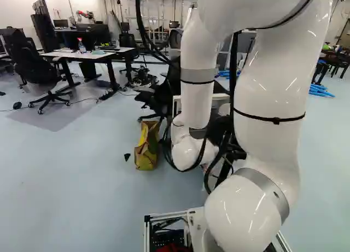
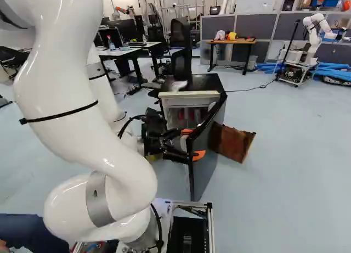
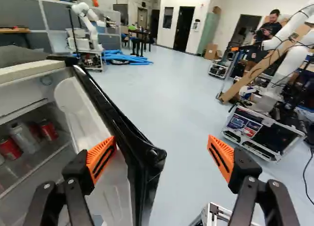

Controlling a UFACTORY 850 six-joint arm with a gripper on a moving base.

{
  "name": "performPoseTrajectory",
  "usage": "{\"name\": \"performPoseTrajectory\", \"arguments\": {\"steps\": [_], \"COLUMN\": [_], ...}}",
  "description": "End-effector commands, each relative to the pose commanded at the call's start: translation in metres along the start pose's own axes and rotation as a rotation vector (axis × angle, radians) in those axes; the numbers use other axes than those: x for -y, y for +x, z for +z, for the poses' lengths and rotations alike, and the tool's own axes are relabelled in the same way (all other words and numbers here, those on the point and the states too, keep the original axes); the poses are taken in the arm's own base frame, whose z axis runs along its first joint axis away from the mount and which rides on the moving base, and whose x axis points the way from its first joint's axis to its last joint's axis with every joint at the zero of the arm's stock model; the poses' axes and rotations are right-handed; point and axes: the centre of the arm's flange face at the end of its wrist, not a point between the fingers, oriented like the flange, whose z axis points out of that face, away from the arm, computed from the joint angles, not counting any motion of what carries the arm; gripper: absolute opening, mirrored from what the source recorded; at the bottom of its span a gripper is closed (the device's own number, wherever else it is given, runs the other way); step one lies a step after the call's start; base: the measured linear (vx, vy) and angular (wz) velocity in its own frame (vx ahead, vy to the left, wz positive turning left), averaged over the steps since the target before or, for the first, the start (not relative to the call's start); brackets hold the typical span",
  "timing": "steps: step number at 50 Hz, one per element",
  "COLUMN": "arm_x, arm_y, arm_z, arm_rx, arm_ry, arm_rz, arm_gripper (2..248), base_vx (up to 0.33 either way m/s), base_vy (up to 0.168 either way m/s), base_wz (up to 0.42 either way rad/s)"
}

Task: Grab a drink from the fridge

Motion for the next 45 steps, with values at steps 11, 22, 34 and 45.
{"name": "performPoseTrajectory", "arguments": {"steps": [11,22,34,45], "arm_x": [0.003,0.015,0.028,0.038], "arm_y": [0.007,0.016,0.026,0.036], "arm_z": [0.019,0.042,0.071,0.099], "arm_rx": [0.013,0.024,0.031,0.033], "arm_ry": [-0.139,-0.247,-0.347,-0.43], "arm_rz": [0.059,0.122,0.189,0.247], "arm_gripper": [247,247,247,247], "base_vx": [0.0,0.0,0.0,0.0], "base_vy": [0.0,0.0,0.0,0.0], "base_wz": [0.0,0.0,0.0,0.0]}}
